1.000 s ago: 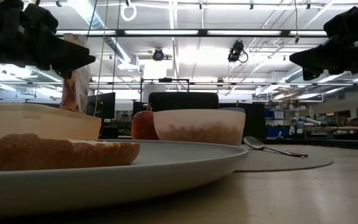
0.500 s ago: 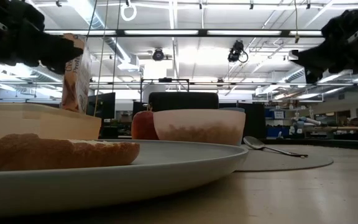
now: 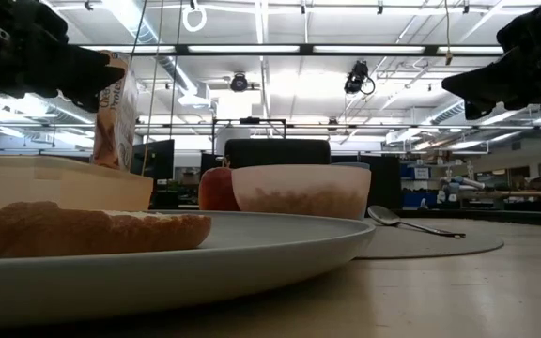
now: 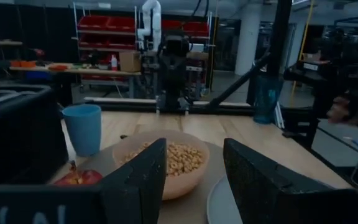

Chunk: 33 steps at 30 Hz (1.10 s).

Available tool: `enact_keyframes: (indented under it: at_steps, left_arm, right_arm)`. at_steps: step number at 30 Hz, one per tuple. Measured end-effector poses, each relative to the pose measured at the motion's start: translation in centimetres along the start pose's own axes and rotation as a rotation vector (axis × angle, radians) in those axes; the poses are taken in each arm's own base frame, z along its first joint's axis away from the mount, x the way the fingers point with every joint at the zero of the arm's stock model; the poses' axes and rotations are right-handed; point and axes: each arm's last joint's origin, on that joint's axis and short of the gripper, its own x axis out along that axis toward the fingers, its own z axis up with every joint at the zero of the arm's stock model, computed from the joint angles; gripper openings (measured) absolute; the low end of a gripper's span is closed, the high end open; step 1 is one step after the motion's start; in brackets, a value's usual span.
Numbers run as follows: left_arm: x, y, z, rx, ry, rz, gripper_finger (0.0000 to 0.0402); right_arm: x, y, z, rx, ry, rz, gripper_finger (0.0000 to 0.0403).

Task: Arrange a breakfast setting
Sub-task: Return to Home Position

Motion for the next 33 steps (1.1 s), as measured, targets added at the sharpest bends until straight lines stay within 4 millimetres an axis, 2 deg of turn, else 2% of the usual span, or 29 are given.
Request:
enact_keyframes:
  at_steps: [3,7,13,16,22,33]
  left_arm:
    - [0.00,0.06,-0.03,-0.024,0.001,0.021,0.0167]
    - [-0.02,0.38,-0.14,-0.049,0.005,0.133,0.0167]
    - [0.01,-0.01,-0.26,0.032,0.026,-0.001,0.0167]
    - [0.01,0.02,-0.31,0.016,0.031,0.007,0.0167]
    - [0.01,0.02,-0.47,0.096,0.048,0.006,0.0167]
    - [0.02,-0.03,0.14,0.065,-0.018,-0.002,0.0167]
  right_arm:
    - [0.00,0.02,-0.01,-0.001,0.001,0.007,0.0042]
    - [0.00,0.03,0.01,-0.002,-0.002,0.009,0.0047]
    - [0.00,0.03,0.02,-0.002,-0.002,0.010,0.0047]
    - [0.00,0.03,0.02,-0.002,-0.002,0.012,0.0047]
    - [0.00,0.04,0.00,-0.002,-0.002,0.012,0.0047]
    - [0.00,0.04,0.01,-0.002,-0.002,0.012,0.0048]
